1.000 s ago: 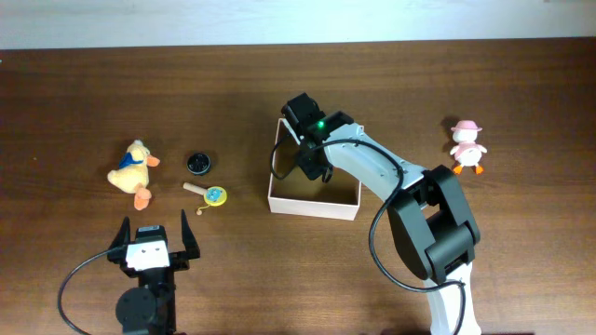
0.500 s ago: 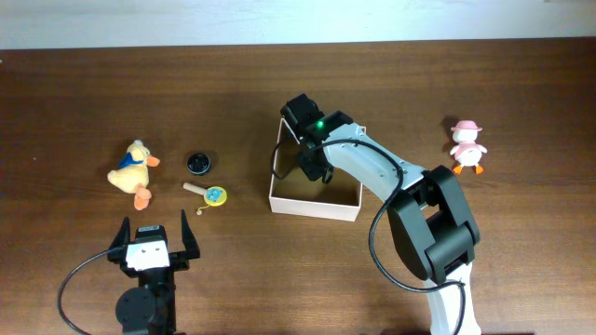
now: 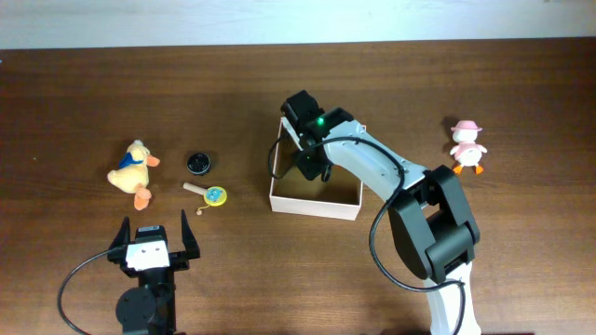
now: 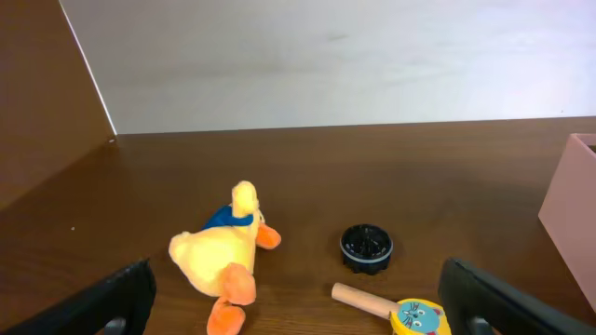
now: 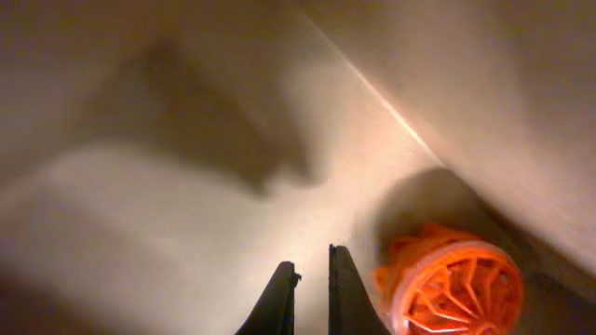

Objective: Pack container
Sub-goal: 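Lower orange toy into the box and open right gripper, then raise right gripper and move it over the pink-hatted duck figurine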

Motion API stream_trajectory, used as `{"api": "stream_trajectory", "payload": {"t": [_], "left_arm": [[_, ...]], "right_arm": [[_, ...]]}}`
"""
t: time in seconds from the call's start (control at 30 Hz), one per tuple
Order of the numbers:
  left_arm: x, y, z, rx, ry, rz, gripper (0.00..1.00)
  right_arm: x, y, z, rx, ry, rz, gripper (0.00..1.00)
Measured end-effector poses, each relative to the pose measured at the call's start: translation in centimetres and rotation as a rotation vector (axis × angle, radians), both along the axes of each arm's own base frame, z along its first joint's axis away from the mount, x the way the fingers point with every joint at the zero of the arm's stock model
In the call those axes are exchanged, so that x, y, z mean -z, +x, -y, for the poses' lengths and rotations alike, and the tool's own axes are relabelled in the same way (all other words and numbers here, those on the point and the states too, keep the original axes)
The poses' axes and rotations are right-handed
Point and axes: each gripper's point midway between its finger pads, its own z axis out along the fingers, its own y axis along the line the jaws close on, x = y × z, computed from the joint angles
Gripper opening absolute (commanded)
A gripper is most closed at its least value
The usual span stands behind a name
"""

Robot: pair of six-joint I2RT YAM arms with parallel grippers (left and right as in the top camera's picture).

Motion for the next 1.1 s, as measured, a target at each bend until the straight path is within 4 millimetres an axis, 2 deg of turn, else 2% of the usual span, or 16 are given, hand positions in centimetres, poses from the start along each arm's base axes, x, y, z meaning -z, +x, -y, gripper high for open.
{"api": "stream_trajectory", "payload": {"t": [0.1, 0.33, 0.47, 0.57, 0.67, 0.77, 0.9, 1.1], "left_arm": [[0.0, 0.0, 0.0, 0.000, 0.000, 0.000, 0.99], [0.0, 0.0, 0.0, 0.000, 0.000, 0.000, 0.99], [0.0, 0.0, 0.0, 0.000, 0.000, 0.000, 0.99], [0.0, 0.0, 0.0, 0.000, 0.000, 0.000, 0.99], [0.0, 0.0, 0.0, 0.000, 0.000, 0.000, 0.99], [0.0, 0.0, 0.0, 0.000, 0.000, 0.000, 0.99], [0.0, 0.0, 0.0, 0.000, 0.000, 0.000, 0.99], [0.0, 0.0, 0.0, 0.000, 0.000, 0.000, 0.99]], "right_arm": [[-2.0, 0.8, -1.5, -0.018, 0.064, 0.014, 0.04], [-9.6, 3.5, -4.5, -0.050, 0.195, 0.116, 0.04], [-13.4, 4.2, -4.6, -0.043, 0.214, 0.164, 0.05], [-16.2, 4.7, -3.3, 0.017, 0.185, 0.211, 0.05], [-18.6, 5.5, -0.4, 0.125, 0.139, 0.255, 0.05], [-19.8, 5.9, 3.8, 0.256, 0.091, 0.257, 0.05], [-19.3, 5.6, 10.3, 0.445, 0.022, 0.193, 0.06], [-18.4, 4.3, 19.7, 0.699, -0.054, 0.097, 0.19]]}}
